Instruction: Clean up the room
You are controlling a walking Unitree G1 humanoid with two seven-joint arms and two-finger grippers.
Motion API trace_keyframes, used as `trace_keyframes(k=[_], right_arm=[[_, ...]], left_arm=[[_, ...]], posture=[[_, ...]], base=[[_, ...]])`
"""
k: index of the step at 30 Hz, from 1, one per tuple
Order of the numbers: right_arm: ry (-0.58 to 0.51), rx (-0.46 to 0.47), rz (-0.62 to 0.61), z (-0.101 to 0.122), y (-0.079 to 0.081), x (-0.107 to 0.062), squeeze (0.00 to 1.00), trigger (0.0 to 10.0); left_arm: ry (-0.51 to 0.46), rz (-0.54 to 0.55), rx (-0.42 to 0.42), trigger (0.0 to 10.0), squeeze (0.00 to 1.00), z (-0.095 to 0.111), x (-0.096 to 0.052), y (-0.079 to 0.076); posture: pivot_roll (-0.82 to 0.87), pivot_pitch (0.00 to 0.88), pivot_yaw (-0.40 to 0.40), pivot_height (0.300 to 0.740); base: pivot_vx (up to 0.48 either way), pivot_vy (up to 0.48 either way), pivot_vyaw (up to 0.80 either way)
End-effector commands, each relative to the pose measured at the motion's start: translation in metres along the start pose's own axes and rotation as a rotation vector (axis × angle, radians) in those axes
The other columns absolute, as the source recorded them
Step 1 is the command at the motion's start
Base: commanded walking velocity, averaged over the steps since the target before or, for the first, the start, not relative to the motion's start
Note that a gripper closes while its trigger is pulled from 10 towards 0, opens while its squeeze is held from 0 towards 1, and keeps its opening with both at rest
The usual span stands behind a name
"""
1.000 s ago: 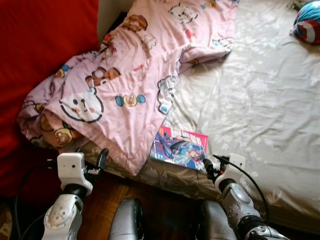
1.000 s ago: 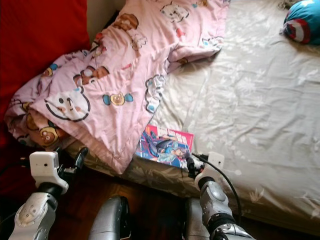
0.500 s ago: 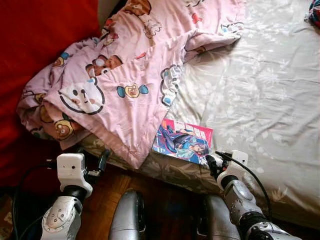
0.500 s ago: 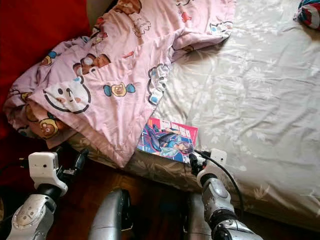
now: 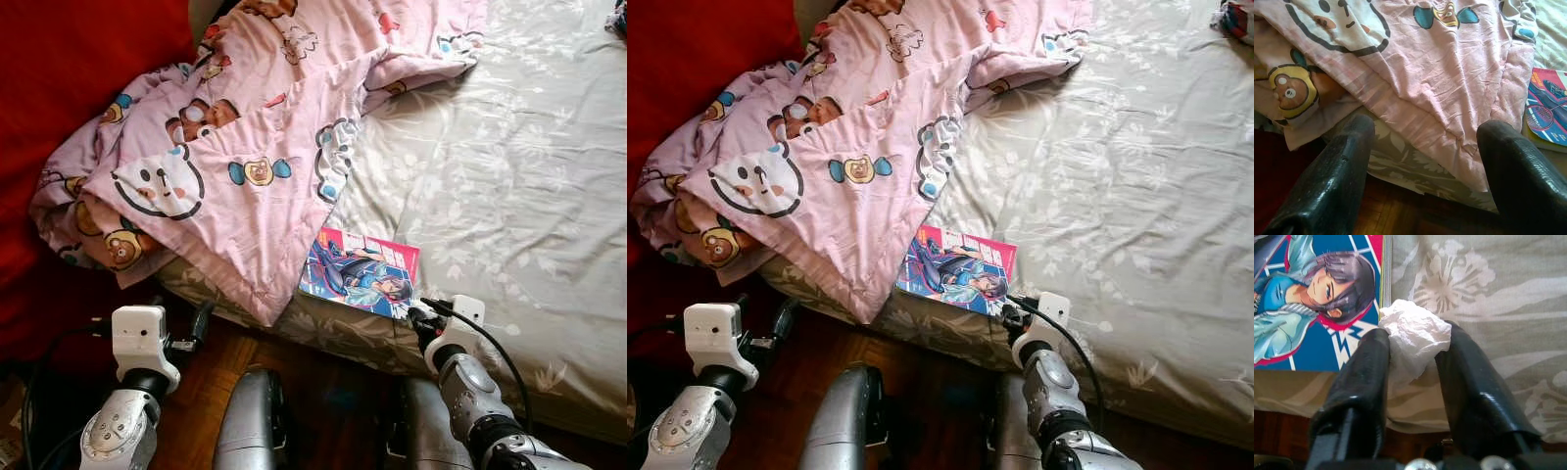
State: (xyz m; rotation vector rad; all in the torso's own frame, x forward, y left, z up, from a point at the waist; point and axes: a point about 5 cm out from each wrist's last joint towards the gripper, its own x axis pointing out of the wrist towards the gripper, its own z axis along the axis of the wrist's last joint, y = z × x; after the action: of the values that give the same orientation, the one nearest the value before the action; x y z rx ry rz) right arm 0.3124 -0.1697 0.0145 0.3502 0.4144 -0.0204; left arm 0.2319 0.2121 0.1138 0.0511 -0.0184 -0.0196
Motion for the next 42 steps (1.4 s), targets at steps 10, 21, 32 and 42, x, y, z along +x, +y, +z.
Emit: trace_keyframes(k=[10, 21, 32, 42], right_arm=[[0.082, 0.002, -0.014, -0.020, -0.003, -0.006, 0.00, 0.0], [0.077, -0.007, -0.023, -0.017, -0.005, -0.005, 0.00, 0.0], [-0.036, 0.006, -0.042, -0.007, -0.017, -0.009, 0.00, 0.0], [-0.281, -0.064, 0.029, -0.009, -0.019, -0.046, 0.00, 0.0]], left_arm=[[0.034, 0.001, 0.023, 10.0, 0.00, -0.003, -0.006, 0.007], [0.042, 0.004, 0.021, 10.0, 0.00, -0.008, 0.000, 0.005], [0.011, 0.007, -0.001, 10.0, 0.00, -0.010, 0.023, -0.001], [0.017, 0.019, -0.046, 10.0, 0.00, -0.024, 0.025, -0.007]], posture=[[0.10, 0.380, 0.079, 0.630], [0.08, 0.348, 0.072, 0.630], [0.01, 0.275, 0.048, 0.630], [-0.08, 0.223, 0.020, 0.630]], base=[[0.000, 0.000, 0.00], [0.000, 0.000, 0.00], [0.000, 0.000, 0.00], [0.000, 0.000, 0.00]])
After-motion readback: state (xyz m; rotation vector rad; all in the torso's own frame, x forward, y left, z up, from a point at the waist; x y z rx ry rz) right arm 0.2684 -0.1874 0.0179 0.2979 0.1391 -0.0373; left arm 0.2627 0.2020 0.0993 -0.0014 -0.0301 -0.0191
